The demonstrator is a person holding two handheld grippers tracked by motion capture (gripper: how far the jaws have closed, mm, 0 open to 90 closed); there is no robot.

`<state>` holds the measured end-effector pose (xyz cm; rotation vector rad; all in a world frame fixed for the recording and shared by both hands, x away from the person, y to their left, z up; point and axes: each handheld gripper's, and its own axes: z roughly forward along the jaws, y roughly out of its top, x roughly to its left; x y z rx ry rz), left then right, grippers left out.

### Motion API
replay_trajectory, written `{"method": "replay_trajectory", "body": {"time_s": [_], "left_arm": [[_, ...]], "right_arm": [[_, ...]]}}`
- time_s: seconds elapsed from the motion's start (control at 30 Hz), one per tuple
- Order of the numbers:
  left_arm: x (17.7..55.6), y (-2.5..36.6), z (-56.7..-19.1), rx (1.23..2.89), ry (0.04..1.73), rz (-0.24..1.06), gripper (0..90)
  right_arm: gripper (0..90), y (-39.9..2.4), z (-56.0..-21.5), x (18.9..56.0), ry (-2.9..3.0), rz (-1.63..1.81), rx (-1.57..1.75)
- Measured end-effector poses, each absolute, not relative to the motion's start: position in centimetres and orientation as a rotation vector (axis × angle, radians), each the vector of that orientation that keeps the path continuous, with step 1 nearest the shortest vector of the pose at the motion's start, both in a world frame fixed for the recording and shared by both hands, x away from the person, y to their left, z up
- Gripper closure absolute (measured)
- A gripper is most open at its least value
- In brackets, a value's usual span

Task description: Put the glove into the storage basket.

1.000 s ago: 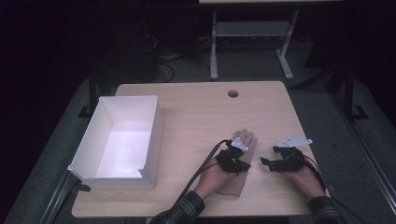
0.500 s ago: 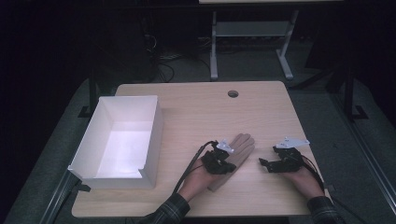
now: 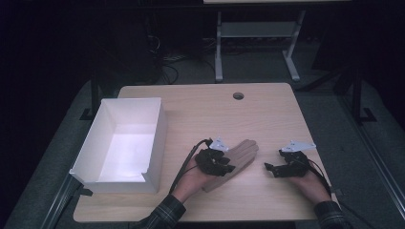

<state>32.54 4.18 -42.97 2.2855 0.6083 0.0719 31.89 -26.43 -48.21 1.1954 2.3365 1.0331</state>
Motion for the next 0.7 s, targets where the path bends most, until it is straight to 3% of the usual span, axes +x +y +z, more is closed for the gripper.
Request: {"method": "replay_trajectory", "body": {"time_s": [0.13, 0.23, 0.43, 0.7], "left_arm": [[33.5, 4.0, -43.5, 2.325, 0.620, 0.101, 31.4], [34.1, 3.6, -44.2, 2.344, 0.627, 0.133, 19.0], [34.4, 2.8, -45.7, 2.392, 0.621, 0.122, 13.6], [34.0, 2.5, -46.3, 2.410, 0.598, 0.140, 17.2]], "right_arm": [[15.8, -26.4, -48.2, 31.9, 2.336, 1.034, 1.196], [15.8, -26.4, -48.2, 31.9, 2.336, 1.033, 1.196], [15.8, -26.4, -48.2, 31.9, 2.336, 1.034, 1.196], [15.8, -26.4, -48.2, 31.9, 2.336, 1.033, 1.196]]}}
